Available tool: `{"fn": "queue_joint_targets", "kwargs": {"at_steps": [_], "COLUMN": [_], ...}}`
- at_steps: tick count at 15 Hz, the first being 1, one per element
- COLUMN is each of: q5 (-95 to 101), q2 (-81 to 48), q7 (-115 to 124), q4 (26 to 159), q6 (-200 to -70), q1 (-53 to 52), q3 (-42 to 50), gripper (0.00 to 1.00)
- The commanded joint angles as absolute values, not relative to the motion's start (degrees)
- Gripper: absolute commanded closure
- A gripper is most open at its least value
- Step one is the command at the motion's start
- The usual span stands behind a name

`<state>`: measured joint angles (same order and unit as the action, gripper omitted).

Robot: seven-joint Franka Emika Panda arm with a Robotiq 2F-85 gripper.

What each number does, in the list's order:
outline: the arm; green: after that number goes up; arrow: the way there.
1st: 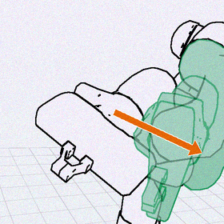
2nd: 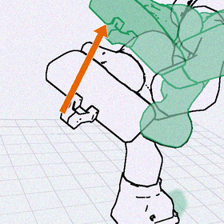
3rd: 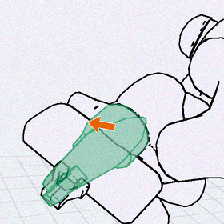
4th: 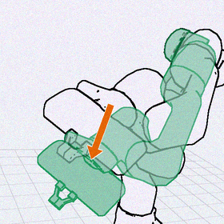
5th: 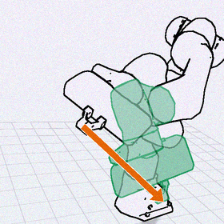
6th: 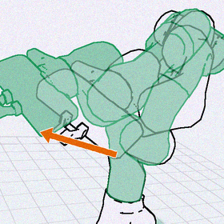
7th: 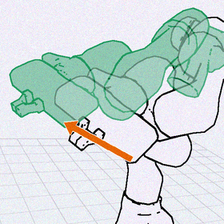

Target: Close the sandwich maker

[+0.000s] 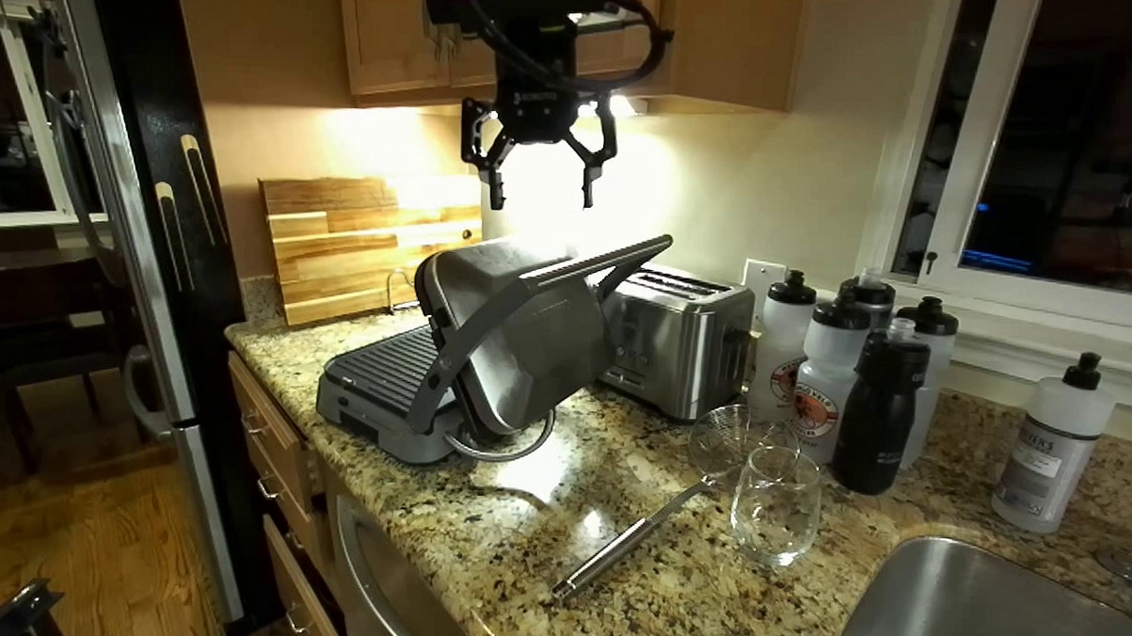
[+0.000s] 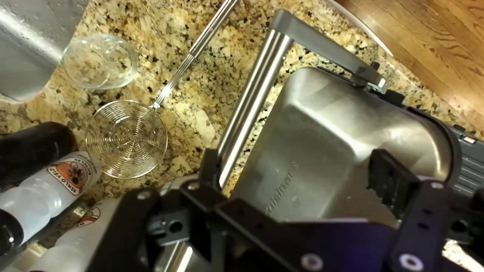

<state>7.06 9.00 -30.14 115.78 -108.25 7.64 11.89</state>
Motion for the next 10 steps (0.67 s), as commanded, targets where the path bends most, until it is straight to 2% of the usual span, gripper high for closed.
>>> {"fn": "queue_joint_targets", "kwargs": {"at_steps": [1,10], "q5": [6.6,1.4], "q2": [8.5,5.0], "q7": [-29.6,-29.7], "q4": [118.2,122.6], "q6": [-112.1,-120.7], "q1": [8.6,9.4], "q3": [12.9,13.6], "gripper": [0.00,0.00]}}
